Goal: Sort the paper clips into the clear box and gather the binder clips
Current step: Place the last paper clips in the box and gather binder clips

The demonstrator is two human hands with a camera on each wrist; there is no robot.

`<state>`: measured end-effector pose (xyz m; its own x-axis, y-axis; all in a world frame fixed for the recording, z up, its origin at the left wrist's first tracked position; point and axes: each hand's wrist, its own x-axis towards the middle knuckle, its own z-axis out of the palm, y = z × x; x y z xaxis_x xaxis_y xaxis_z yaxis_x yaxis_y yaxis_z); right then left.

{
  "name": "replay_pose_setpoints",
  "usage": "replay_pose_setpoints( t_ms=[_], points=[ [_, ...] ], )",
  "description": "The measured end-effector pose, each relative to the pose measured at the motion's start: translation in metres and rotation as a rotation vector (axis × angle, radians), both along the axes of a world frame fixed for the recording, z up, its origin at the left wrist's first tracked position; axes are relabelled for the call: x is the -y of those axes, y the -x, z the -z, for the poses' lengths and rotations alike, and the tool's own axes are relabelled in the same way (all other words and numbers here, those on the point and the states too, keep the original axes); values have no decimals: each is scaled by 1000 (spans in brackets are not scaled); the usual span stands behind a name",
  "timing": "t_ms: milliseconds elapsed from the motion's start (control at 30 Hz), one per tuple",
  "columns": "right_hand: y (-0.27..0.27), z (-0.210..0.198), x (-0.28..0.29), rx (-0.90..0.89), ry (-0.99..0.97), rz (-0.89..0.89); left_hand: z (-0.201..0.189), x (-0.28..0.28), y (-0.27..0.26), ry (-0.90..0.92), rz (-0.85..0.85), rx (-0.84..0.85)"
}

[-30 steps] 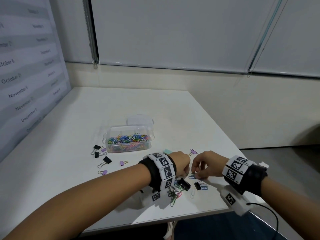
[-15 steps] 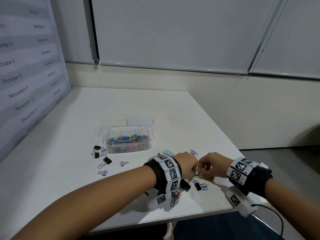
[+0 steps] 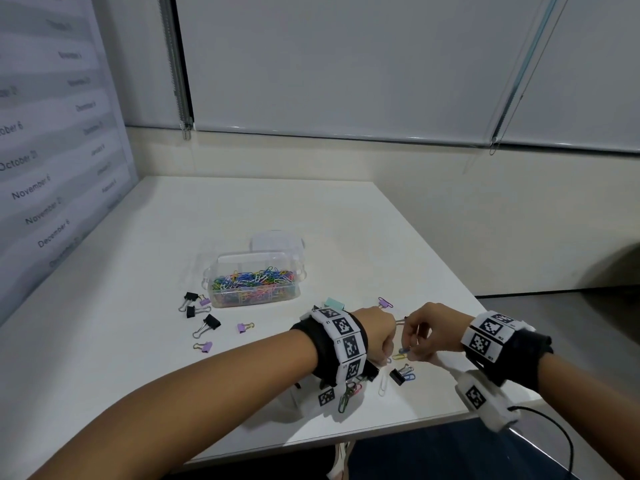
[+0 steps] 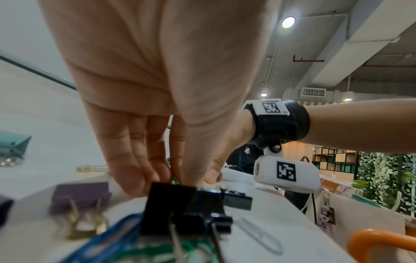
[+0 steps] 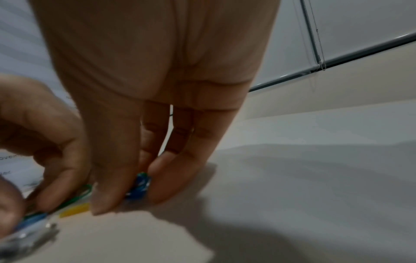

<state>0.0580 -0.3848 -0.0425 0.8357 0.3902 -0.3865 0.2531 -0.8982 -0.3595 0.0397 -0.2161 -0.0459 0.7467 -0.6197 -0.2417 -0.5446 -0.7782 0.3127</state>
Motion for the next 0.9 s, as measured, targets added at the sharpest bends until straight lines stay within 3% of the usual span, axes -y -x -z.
replay_pose_setpoints(
  t_ms=[167, 300, 567, 900],
  points=[
    [1, -4, -4, -58, 16, -24, -6, -7, 2, -112, -1, 77],
    [-2, -9, -14, -71, 69, -94, -14, -26, -7, -89, -33, 103],
    [-4, -15, -25, -127, 14, -165, -41, -100, -18, 19, -235, 199],
    [-8, -12, -19, -128, -7, -105, -57, -194, -33, -58, -472, 285]
  ],
)
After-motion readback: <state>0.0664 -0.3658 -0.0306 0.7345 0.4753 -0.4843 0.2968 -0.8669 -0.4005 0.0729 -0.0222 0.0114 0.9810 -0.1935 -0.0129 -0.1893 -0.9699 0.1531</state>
